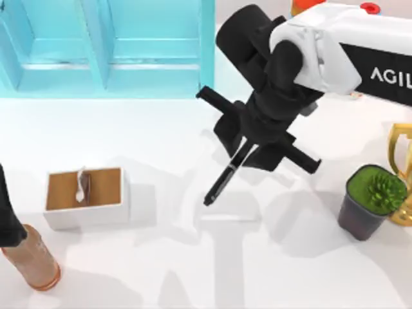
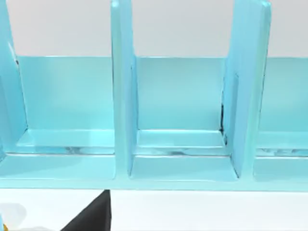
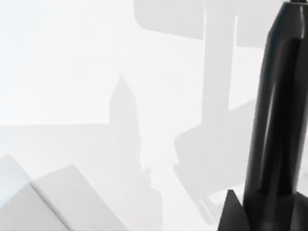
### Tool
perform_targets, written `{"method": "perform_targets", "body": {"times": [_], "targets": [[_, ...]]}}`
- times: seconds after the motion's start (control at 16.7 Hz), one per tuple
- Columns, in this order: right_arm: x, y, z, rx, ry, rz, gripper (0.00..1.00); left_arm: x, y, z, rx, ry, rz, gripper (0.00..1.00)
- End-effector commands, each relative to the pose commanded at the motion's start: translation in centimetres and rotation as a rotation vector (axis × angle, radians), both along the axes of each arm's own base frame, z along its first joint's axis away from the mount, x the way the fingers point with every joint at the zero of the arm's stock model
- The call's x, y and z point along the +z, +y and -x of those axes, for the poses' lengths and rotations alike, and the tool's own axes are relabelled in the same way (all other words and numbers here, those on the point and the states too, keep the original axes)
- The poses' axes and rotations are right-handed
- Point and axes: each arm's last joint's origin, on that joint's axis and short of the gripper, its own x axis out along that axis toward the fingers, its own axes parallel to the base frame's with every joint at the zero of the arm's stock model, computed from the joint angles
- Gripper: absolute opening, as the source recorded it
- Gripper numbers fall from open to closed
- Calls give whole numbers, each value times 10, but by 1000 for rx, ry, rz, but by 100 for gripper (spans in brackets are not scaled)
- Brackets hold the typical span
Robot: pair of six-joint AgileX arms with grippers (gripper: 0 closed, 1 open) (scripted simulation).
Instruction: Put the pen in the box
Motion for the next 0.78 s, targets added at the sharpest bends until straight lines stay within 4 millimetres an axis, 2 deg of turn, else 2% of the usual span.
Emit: {"method": "perform_targets", "body": {"times": [0.12, 0.24, 0.48, 0.78], "targets": [[14, -2, 7, -7, 31, 27, 0, 0, 0, 0, 0, 0, 0, 100], [20, -9, 14, -23, 79, 86, 0, 0, 0, 0, 0, 0, 0, 100], [16, -24, 21, -51, 142, 189, 0, 0, 0, 0, 0, 0, 0, 100], [15, -23, 21, -49, 144, 188, 0, 0, 0, 0, 0, 0, 0, 100]]}}
